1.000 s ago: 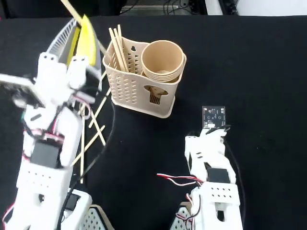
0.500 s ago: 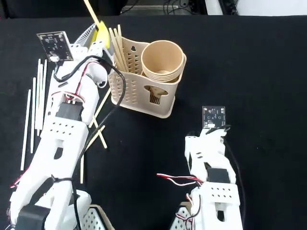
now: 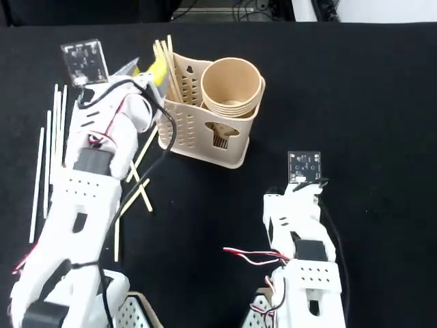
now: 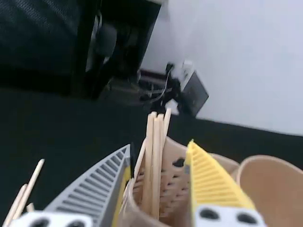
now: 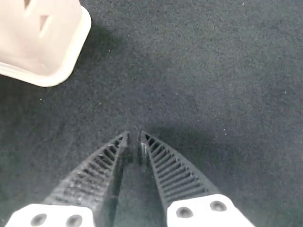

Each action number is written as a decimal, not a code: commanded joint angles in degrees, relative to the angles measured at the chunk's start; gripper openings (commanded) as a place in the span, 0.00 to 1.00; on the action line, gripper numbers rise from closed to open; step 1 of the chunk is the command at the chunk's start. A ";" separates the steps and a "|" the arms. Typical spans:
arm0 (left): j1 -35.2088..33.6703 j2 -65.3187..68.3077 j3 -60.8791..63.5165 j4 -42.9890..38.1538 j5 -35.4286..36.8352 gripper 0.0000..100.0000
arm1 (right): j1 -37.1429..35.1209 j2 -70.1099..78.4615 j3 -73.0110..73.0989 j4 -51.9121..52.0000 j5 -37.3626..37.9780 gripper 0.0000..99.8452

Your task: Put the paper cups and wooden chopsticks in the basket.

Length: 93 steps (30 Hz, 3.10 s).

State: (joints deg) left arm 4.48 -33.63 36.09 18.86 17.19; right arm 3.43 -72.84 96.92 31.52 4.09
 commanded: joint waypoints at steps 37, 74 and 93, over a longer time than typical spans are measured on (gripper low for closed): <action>-23.52 66.02 -57.98 53.71 -36.57 0.22 | -0.79 -0.84 -0.22 -0.70 0.35 0.04; -17.01 50.11 -72.22 74.20 -36.13 0.03 | -0.79 -0.84 -0.22 -0.70 0.35 0.04; -25.54 78.33 -71.52 58.20 -39.82 0.28 | -0.79 -0.84 -0.22 -0.62 0.35 0.04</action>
State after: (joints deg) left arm -20.75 39.08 -28.62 77.67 -22.29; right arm 3.34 -72.84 96.92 31.52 4.09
